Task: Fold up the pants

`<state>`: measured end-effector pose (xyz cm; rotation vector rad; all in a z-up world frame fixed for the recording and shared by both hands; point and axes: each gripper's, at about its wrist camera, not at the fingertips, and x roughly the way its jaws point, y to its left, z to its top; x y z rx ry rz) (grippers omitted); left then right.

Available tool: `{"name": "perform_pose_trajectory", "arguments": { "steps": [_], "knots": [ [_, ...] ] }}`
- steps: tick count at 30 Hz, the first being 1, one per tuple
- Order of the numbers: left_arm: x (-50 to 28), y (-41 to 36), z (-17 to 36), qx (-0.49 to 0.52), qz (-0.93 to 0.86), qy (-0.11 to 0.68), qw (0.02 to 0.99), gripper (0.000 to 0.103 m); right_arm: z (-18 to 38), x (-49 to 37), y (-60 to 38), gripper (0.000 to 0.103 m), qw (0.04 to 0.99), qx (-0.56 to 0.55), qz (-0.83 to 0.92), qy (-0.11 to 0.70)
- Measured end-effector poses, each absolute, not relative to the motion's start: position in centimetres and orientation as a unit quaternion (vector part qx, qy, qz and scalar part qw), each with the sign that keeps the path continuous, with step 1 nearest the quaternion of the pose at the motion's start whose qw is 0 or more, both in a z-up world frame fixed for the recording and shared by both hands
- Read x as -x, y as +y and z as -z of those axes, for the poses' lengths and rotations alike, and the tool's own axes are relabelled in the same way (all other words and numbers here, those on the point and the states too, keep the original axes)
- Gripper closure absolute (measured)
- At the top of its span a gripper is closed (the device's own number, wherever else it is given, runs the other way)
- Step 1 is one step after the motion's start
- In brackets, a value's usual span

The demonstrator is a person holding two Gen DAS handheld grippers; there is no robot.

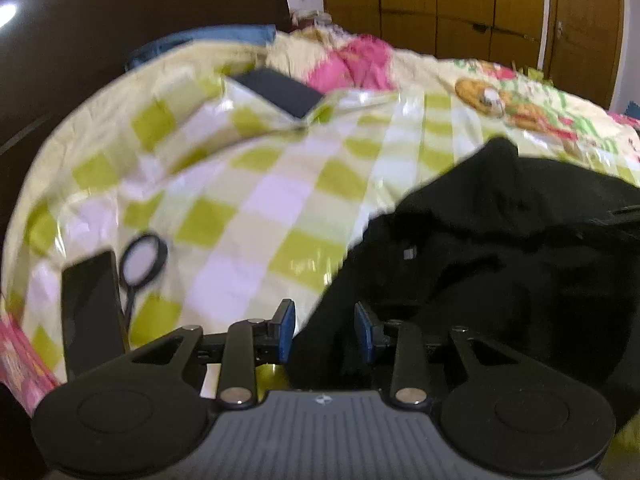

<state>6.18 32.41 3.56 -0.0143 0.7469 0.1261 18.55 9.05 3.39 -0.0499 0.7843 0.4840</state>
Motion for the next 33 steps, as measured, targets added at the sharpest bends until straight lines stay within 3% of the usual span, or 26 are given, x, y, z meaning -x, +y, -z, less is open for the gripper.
{"name": "perform_pose_trajectory", "arguments": {
  "steps": [8,13,15,16,17,22,25,33],
  "knots": [
    [-7.2,31.7,-4.4,0.002,-0.052,0.356,0.933,0.054,-0.6,-26.5,9.6,0.06,0.863,-0.072,-0.245,0.435],
    [-8.4,29.2,-3.4,0.004,-0.027,0.37,0.929,0.054,-4.3,-29.9,14.2,0.059,0.835,-0.198,-0.323,0.4],
    [-8.9,28.0,-3.3,0.003,-0.015,0.375,0.927,0.054,-5.9,-31.5,15.1,0.045,0.837,-0.225,-0.34,0.366],
    [-9.0,27.4,-3.2,-0.001,-0.012,0.375,0.927,0.054,-6.4,-31.8,15.3,0.03,0.836,-0.225,-0.347,0.361],
    [-9.0,26.8,-3.2,-0.005,-0.007,0.375,0.927,0.054,-6.7,-31.8,15.3,0.028,0.836,-0.222,-0.35,0.36],
    [-9.0,24.4,-2.7,-0.018,0.02,0.379,0.925,0.052,-6.4,-27.9,13.0,0.027,0.878,-0.115,-0.335,0.323],
    [-9.2,23.2,-2.2,-0.016,0.027,0.391,0.92,0.052,-5.3,-27.5,11.9,0.027,0.884,-0.084,-0.31,0.34],
    [-8.4,19.2,-1.9,-0.014,0.069,0.401,0.913,0.049,-3.2,-22.0,2.0,0.028,0.898,-0.119,-0.229,0.356]
  ]
}}
